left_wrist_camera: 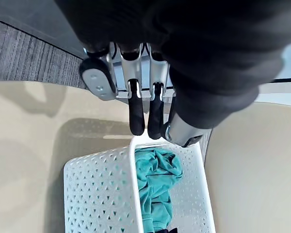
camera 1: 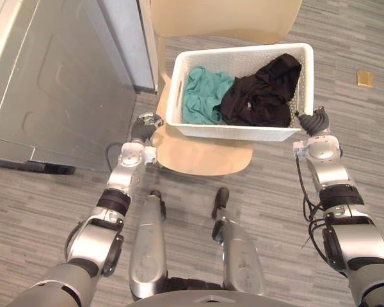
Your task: Pick up the laundry basket with both hands and put the clothes into the washing machine.
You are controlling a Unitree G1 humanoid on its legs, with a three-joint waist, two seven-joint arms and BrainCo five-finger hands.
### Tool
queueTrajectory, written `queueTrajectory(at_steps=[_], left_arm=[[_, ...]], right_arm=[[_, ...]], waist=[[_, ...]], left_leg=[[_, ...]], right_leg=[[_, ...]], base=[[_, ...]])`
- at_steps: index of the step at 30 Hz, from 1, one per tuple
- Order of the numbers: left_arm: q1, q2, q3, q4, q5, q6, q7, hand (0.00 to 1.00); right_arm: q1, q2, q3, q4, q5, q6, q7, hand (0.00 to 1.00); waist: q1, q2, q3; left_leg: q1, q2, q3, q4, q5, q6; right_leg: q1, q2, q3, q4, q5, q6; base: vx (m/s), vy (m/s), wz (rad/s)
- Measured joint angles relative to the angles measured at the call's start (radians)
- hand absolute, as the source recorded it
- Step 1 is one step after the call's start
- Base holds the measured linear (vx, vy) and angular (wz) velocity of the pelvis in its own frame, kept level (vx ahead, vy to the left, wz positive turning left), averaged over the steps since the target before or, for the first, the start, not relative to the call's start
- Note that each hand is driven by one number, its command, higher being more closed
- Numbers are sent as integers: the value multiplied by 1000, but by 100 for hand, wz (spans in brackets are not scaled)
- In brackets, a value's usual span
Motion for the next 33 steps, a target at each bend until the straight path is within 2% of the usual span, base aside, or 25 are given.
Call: queueTrajectory(at_steps=[1, 3, 4, 8, 15, 27, 31, 33], left_arm=[[0, 0, -5, 1, 0, 0, 0, 100], [0, 4, -19, 1, 0, 0, -1, 100], [1, 9, -32, 2, 0, 0, -2, 0], [5, 9, -59, 43, 0, 1, -10, 0], [10, 10, -95, 67, -1, 1, -29, 0], [11, 105, -271, 68, -10, 23, -90, 0], [11, 137, -274, 20, -11, 29, -90, 0], [22, 185, -274, -31, -12, 30, -95, 0]], right_arm=[[4, 0, 11, 17, 5, 0, 7, 0], [8, -4, 30, 40, 10, 0, 24, 0], [23, -4, 43, 41, 16, 0, 36, 0], [42, -4, 107, 102, 22, 0, 65, 0], [71, -4, 119, 115, 22, -11, 77, 0], [71, -6, 155, 137, 23, -22, 82, 0], [71, -40, 154, 128, 43, -22, 82, 0], [81, -72, 152, 78, 51, -22, 83, 0]], waist=[[1, 8, 4], [1, 20, 10], [1, 28, 12], [1, 34, 13], [2, 39, 12], [-1, 45, 10], [-3, 45, 10], [-8, 45, 10]], left_leg=[[1, 1, 0, 1, 0, 0], [3, 2, 0, 0, 0, 0], [4, 4, 0, 0, 0, 0], [19, 11, 0, -5, 0, 0], [43, 16, -1, -19, 5, -7], [92, 19, 2, -49, 18, -15], [117, 19, 10, -63, 20, -16], [135, 18, 20, -80, 25, -20]], right_leg=[[1, 1, 0, 1, 0, -1], [2, 2, 0, 2, 0, -1], [2, 3, 0, 3, 3, -4], [13, 11, 1, 4, 3, -5], [34, 14, -1, -1, -6, -10], [74, 16, -5, -15, -5, -18], [91, 15, -4, -17, -8, -20], [97, 13, 0, -19, -9, -22]], base=[[-4, 39, -1], [-3, 17, -1], [0, 0, 0], [-5, 15, -3], [-17, 16, 1], [-4, 19, 0], [-4, 24, -1], [-8, 16, -6]])
